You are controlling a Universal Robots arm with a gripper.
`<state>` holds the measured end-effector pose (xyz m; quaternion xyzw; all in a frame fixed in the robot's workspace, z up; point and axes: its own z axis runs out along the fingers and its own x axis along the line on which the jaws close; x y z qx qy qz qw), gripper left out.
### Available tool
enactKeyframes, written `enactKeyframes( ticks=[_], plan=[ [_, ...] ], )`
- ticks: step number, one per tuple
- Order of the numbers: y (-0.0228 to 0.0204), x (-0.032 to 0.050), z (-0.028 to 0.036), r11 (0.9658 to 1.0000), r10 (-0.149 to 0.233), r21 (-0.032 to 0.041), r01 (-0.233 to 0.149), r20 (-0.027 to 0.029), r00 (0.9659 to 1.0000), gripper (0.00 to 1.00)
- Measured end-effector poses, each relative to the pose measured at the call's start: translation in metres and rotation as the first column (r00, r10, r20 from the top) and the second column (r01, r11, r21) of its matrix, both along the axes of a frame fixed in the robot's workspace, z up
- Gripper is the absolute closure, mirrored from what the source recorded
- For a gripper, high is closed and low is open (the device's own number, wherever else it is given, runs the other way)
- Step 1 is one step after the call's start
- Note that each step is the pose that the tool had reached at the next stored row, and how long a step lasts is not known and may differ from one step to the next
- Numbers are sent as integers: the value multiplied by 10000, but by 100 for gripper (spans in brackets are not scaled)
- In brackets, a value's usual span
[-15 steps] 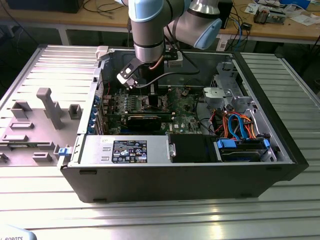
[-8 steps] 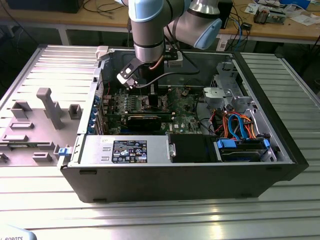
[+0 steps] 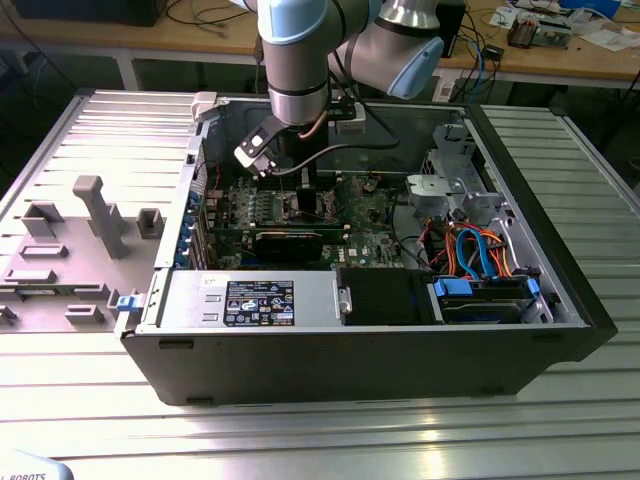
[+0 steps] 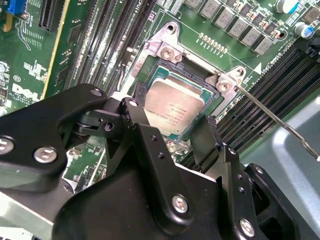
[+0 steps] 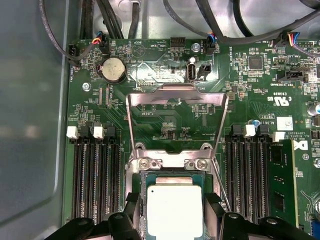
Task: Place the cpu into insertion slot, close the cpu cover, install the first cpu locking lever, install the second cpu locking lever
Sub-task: 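Place the cpu into insertion slot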
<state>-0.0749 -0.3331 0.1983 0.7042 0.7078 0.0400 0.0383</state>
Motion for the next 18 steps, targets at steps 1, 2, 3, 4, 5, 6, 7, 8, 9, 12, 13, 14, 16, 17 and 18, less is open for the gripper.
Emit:
enactKeyframes(
  ticks=[1,2,3,4,5,6,7,8,9,12,13,14,16,17,18],
  plan=[
    [0,0,-1,10000,1,-2,-1,-2,10000,38],
    [0,0,-3,10000,0,-3,0,-3,10000,38],
    [0,-1,-3,10000,-1,-3,1,-3,10000,38],
    [0,-1,-4,10000,-1,-3,1,-2,10000,38],
    [0,-1,-4,10000,-1,-2,1,-2,10000,38],
    [0,-1,-4,10000,-1,-2,1,-1,10000,38],
    [0,-1,-4,10000,-1,-2,1,-1,10000,38],
    [0,-1,-4,10000,-1,-2,1,-1,10000,37],
    [1,-1,-4,10000,-1,-1,1,0,10000,37],
    [0,-1,-4,10000,-1,-2,1,0,10000,31],
    [0,-1,-5,10000,-1,2,1,0,10000,31],
    [2,-1,-10,10000,-1,19,1,2,10000,31],
    [3,-1,-16,10000,-1,22,1,-1,10000,31],
    [4,0,-17,10000,-5,8,5,-1,10000,31],
    [6,2,-18,10000,-15,-50,15,0,10000,31]
  ],
)
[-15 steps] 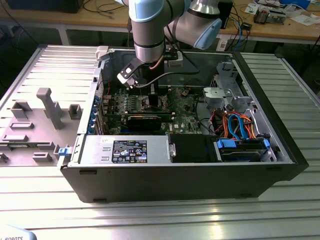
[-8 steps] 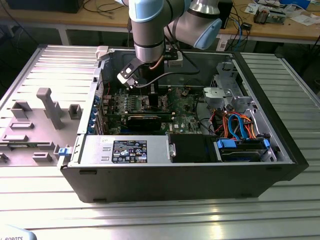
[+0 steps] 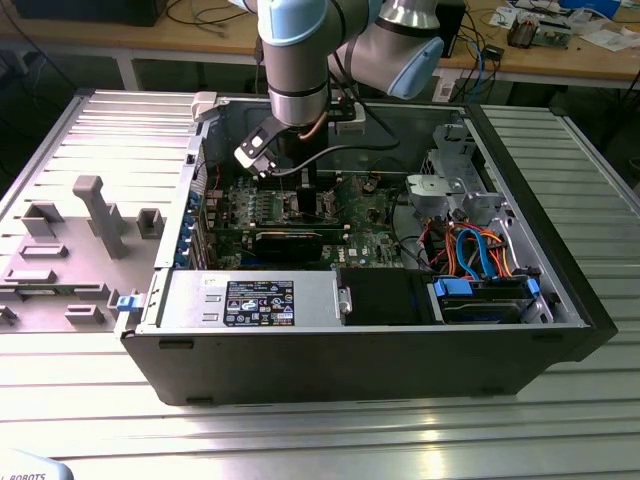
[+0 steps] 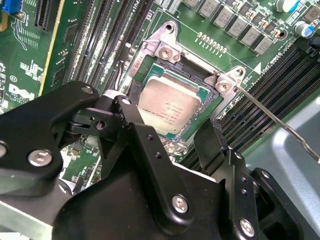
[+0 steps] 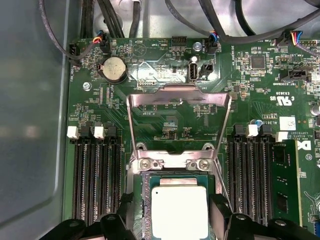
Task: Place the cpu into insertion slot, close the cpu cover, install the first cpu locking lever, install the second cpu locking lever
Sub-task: 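Place the cpu into insertion slot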
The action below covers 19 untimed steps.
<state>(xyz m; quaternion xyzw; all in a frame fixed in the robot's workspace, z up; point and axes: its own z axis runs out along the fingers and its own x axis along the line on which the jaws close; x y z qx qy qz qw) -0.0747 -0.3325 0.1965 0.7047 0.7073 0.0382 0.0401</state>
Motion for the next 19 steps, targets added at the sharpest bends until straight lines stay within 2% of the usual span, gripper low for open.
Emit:
enactKeyframes(
  ticks=[1,2,3,5,9,12,19],
  plan=[
    [1,1,-1,10000,-4,-54,4,2,10000,31],
    [3,3,0,9999,-8,-153,8,1,10000,31],
    [6,5,-1,9998,-9,-222,9,1,10000,31],
    [12,8,-3,9995,-12,-313,12,0,10000,31],
    [25,9,-18,9995,-16,-318,16,-2,10000,31],
    [69,9,-23,9995,-13,-316,13,-1,10000,31],
    [110,10,-25,9995,-12,-316,12,-1,10000,31]
  ],
)
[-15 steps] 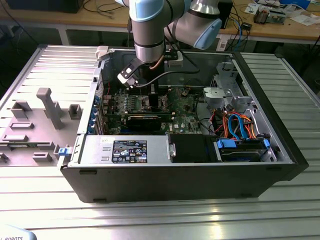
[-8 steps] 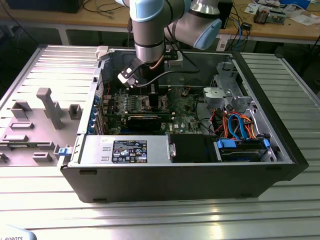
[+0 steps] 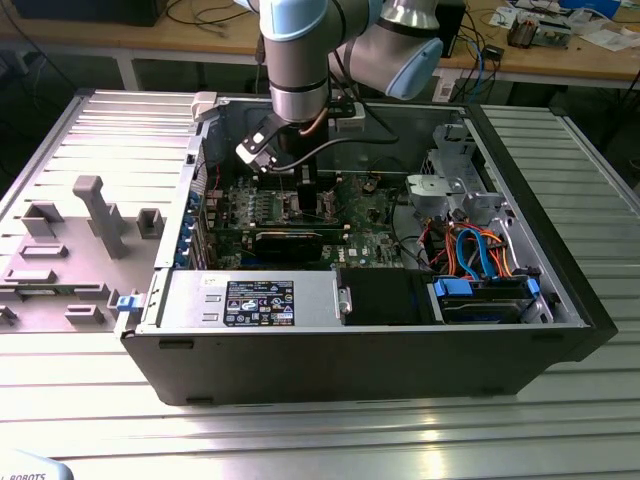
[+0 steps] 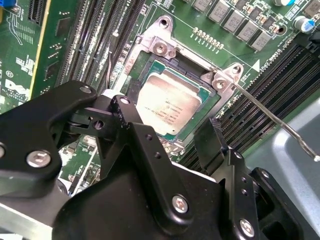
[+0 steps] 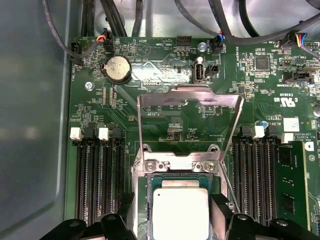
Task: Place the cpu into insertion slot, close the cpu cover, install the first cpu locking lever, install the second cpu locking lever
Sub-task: 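Place the cpu into insertion slot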
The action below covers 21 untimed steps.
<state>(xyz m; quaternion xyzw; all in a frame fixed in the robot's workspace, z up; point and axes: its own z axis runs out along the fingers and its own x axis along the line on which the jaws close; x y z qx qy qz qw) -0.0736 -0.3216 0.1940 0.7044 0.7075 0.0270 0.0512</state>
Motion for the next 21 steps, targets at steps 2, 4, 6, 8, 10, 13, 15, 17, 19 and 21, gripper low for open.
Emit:
enactKeyframes(
  ticks=[2,4,6,8,10,13,15,17,19,21],
  plan=[
    [1,0,-1,10000,-2,0,2,1,10000,31],
    [1,0,-1,10000,-2,0,2,1,10000,31],
    [1,0,-1,10000,-2,0,2,0,10000,31],
    [1,1,-1,10000,-2,0,2,0,10000,31],
    [-1,1,0,10000,-2,2,2,0,10000,31],
    [-16,0,1,10000,-2,3,2,1,10000,31],
    [-26,1,8,10000,-2,42,2,0,10000,31],
    [-26,0,38,9999,-3,132,3,0,10000,31],
    [-26,0,72,9998,-4,177,4,-2,10000,31],
    [-31,1,84,9998,-3,191,3,-1,10000,31]
  ],
)
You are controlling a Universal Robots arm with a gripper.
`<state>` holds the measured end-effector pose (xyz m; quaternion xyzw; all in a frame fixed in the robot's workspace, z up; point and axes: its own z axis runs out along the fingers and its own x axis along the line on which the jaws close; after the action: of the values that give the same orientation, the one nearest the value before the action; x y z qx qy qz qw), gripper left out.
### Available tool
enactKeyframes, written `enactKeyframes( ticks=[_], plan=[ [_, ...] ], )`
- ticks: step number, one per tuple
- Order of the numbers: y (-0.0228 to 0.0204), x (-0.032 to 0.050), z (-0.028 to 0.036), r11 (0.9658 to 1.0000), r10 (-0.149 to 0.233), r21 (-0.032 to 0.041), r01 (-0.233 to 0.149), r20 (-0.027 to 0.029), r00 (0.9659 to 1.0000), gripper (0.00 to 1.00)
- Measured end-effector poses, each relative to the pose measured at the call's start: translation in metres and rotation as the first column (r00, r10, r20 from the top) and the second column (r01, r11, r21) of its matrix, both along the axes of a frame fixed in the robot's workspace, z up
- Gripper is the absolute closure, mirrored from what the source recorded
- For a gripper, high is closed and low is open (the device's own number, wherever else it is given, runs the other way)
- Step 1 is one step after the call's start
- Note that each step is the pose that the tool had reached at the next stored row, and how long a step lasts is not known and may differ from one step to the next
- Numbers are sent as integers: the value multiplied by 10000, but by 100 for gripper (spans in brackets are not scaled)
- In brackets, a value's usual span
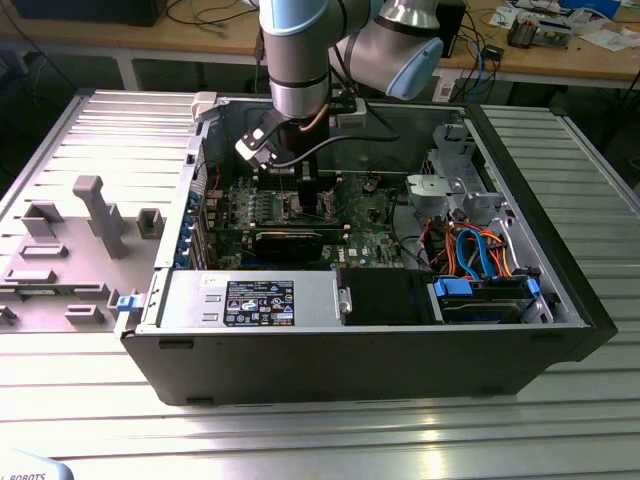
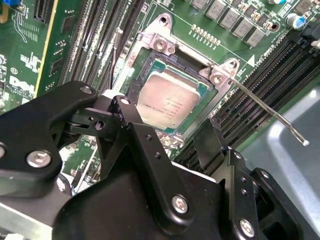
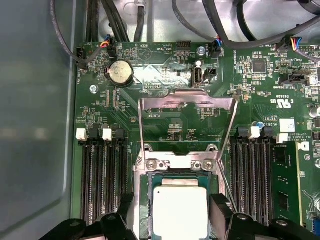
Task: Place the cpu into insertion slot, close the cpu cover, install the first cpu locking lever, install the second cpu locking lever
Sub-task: 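Place the cpu into insertion slot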
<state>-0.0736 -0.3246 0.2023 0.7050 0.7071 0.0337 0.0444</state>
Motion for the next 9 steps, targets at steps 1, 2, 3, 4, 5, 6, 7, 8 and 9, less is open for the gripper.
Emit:
enactKeyframes(
  ticks=[1,2,3,4,5,6,7,8,9],
  plan=[
    [-4,0,-5,10000,0,-1,0,-1,10000,31],
    [-9,0,-14,10000,1,-2,-1,-2,10000,31],
    [-11,0,-23,10000,0,-3,0,-1,10000,31],
    [-11,0,-33,10000,0,-24,0,-2,10000,31],
    [-11,0,-35,10000,0,-37,0,-2,10000,31],
    [-12,0,-34,10000,1,-39,-1,-3,10000,31],
    [-12,0,-35,10000,1,-39,-1,-3,10000,31],
    [-12,0,-34,10000,0,-40,0,-2,10000,31],
    [-11,0,-33,10000,0,-38,0,-1,10000,31]
  ],
)
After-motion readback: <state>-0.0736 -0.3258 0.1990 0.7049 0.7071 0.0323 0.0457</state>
